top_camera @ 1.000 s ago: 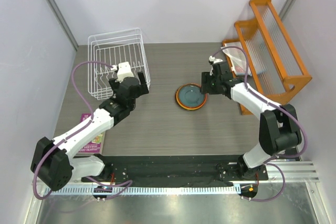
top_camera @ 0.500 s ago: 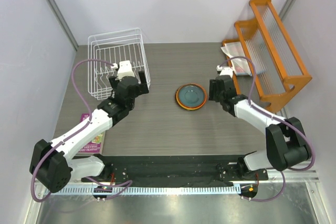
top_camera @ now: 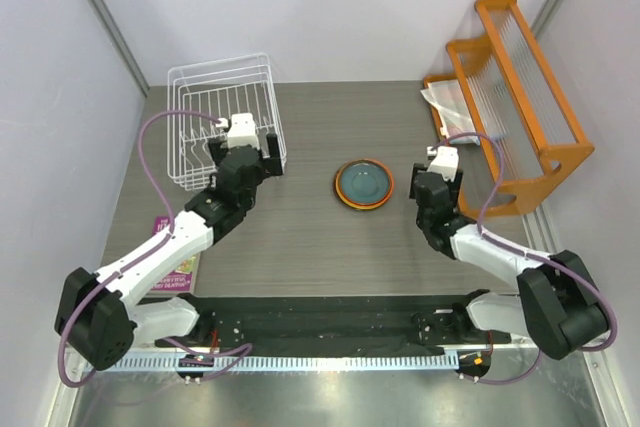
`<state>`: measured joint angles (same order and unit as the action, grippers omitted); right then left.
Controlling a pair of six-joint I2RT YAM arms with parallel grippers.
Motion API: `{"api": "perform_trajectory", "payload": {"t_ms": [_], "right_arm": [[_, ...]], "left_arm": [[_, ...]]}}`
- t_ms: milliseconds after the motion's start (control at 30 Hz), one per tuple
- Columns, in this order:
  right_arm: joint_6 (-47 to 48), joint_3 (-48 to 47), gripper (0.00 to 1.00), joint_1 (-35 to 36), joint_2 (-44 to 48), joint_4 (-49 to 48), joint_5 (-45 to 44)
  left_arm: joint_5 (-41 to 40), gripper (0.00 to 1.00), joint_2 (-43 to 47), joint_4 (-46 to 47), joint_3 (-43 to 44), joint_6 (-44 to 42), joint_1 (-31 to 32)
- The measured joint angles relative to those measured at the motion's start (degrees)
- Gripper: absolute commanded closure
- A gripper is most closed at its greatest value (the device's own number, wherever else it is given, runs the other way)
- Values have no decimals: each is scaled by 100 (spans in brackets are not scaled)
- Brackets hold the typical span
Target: Unload the plates from the dish rack
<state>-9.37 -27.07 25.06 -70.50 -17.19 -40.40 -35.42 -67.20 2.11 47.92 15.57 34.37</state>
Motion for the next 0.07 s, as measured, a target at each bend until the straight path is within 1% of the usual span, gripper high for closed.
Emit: {"api": "perform_trajectory", "payload": {"t_ms": [67], "right_arm": [[15,72,33,2,92,-146,-190]], "left_arm": [[76,1,9,-2,-35,24,0]]}}
